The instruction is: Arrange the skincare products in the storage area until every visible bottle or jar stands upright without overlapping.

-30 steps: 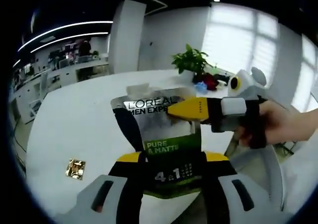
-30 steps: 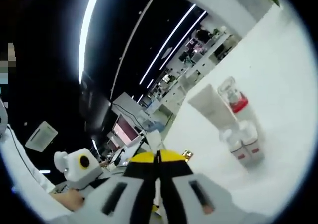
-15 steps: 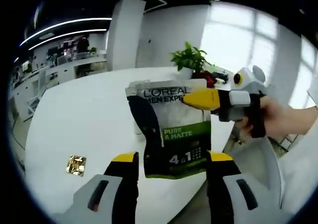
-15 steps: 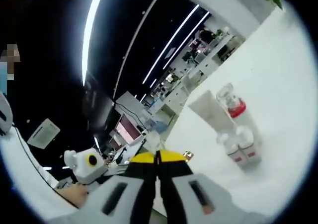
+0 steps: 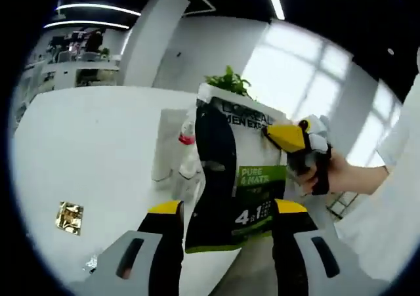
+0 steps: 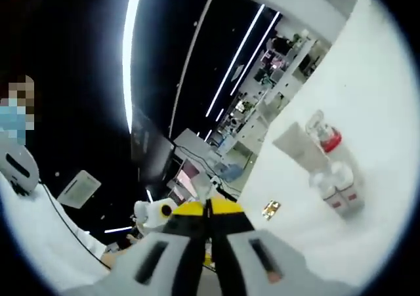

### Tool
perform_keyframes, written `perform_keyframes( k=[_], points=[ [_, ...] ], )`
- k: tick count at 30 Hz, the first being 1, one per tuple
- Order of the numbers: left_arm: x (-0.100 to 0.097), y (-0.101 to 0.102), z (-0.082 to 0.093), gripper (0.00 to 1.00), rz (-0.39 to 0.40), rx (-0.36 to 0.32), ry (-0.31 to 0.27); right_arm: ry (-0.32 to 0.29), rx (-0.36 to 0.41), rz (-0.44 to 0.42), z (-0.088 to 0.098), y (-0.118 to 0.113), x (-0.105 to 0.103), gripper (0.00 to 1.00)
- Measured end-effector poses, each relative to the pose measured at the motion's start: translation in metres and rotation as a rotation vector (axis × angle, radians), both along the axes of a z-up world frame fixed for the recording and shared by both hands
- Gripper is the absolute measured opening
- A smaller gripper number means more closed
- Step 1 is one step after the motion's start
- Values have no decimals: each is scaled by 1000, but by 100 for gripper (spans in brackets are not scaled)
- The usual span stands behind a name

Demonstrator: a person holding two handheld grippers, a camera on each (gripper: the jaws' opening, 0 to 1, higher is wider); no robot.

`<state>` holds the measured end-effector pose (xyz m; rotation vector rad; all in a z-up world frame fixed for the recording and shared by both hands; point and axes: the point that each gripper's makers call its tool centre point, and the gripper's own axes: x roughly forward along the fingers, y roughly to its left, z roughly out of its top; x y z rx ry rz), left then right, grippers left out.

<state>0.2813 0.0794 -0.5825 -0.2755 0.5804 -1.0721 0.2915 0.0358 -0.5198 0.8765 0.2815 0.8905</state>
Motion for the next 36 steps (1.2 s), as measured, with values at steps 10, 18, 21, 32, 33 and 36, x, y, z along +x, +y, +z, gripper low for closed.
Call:
perform_keyframes(
  k=[10, 18, 21, 32, 33, 36],
  points=[
    [-12, -11, 14, 44, -135, -220, 165, -12, 172, 0, 21, -10, -5, 1],
    [-31, -14, 33, 9, -182, -345, 239, -8, 137, -45, 17, -24, 1, 1],
    [-33, -14, 35, 2, -169, -375, 269, -11, 125, -52, 17, -25, 2, 1],
    [-35, -9, 64, 0, -62, -621, 330, -6, 80, 2, 11, -7, -4, 16],
    [-34, -8, 66, 0, -46, -640, 333, -6, 79, 18, 9, -2, -9, 16],
    [-29, -2, 69, 0, -13, -683, 345, 5, 92, 44, 5, 7, -17, 14]
  ],
)
